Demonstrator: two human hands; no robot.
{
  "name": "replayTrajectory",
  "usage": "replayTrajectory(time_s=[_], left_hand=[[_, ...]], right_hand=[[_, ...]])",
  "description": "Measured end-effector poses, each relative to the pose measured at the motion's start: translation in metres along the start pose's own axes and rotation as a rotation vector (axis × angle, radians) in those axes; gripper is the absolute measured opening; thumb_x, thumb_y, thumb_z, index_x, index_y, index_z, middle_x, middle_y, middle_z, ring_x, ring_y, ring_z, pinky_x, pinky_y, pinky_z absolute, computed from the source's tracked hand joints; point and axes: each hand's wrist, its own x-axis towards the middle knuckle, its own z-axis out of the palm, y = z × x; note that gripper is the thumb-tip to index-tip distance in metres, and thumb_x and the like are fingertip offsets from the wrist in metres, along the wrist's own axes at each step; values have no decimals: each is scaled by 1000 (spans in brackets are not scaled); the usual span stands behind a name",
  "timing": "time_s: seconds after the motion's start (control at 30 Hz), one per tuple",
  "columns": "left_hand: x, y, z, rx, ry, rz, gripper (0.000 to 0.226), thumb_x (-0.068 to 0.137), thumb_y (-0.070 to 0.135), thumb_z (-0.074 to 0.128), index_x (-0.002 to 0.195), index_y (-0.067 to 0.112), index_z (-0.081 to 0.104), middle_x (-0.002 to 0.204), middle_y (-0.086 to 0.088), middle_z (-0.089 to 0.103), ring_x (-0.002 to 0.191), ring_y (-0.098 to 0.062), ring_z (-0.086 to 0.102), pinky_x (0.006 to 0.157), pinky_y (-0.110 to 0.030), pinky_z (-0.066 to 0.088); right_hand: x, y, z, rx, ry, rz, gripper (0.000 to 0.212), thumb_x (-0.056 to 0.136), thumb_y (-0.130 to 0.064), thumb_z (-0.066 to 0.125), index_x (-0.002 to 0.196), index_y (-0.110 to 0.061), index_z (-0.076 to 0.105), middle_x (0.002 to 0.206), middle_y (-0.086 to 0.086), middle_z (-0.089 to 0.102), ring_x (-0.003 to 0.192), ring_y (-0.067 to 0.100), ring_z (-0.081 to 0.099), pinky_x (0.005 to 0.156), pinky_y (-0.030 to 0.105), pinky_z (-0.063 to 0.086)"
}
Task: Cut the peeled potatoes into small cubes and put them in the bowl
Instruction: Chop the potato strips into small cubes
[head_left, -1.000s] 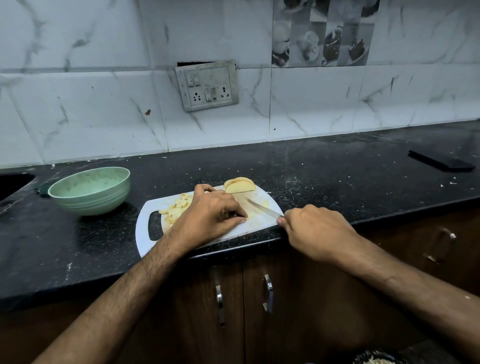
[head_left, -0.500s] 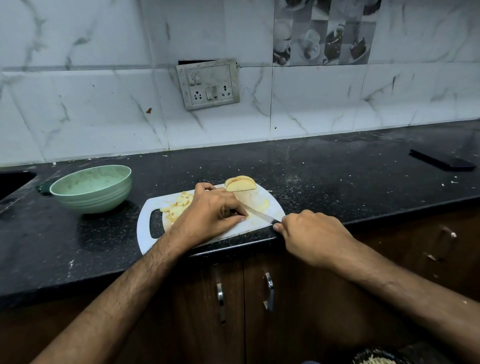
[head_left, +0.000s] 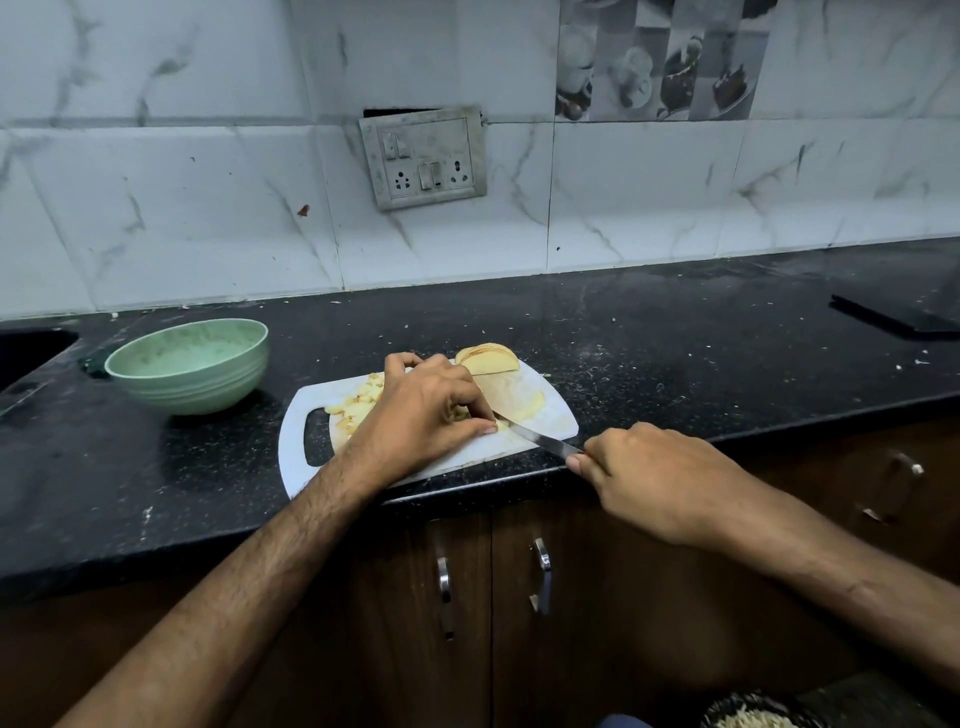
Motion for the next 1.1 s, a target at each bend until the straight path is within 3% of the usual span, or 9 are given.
replayTrajectory(time_s=[0.13,0.23,0.43,0.53,0.63,0.77,0.87,0.93,1.1], left_hand=[[1,2,-1,2,-11,-3,13,80,46,81,81,34,74,86,22,67,93,2,51,94,-31,17],[0,4,-3,32,-14,-11,14,80,46,81,81,34,73,86,22,65,94,0,50,95,-33,18],[-1,5,-3,52,-4,-32,14,79,44,81,83,35,70,89,23,59,97,-3,49,96,-39,22],[-2,7,-3,59,8,-31,19,80,34,77,93,36,64,94,25,55,98,-4,49,97,-42,25],[0,7,-4,65,6,-32,22,84,25,67,102,35,60,99,23,56,99,-4,51,97,-42,26],[8,10,-1,163,-67,76,22,90,27,57,111,32,60,108,18,59,103,-7,55,99,-42,27],[25,22,5,199,-236,103,32,97,34,51,128,33,57,122,16,58,118,-6,51,105,-44,25],[36,31,11,231,-339,95,37,100,38,47,136,33,53,131,15,56,123,-7,49,106,-45,24],[45,32,21,316,-362,146,32,103,37,41,128,31,61,115,10,61,108,-13,57,99,-44,31]], right_hand=[[5,-7,3,28,-18,20,40,103,-48,32,72,-24,39,79,-3,49,78,24,51,70,35,39],[2,-11,0,-97,30,-32,34,104,-46,31,83,-22,44,100,6,62,94,30,61,71,36,39],[-17,-3,-32,-233,-44,-62,35,104,-47,33,99,-25,59,111,5,65,105,29,63,79,38,43],[-16,11,-52,-222,-128,-26,34,102,-52,36,93,-29,60,95,-3,63,103,26,63,81,36,45],[0,33,-64,-102,-146,15,43,102,-53,39,75,-23,53,74,-5,56,83,20,62,78,37,49],[39,53,-46,180,28,49,45,103,-47,41,70,-19,51,67,0,57,63,17,55,61,32,40],[70,45,-15,286,139,135,40,101,-50,42,75,-20,50,86,5,62,89,30,63,73,36,45],[87,34,3,237,191,183,35,100,-51,39,90,-23,56,107,9,66,103,34,62,81,40,44],[103,16,23,70,367,163,35,103,-46,32,110,-22,58,110,8,67,100,35,63,71,37,36]])
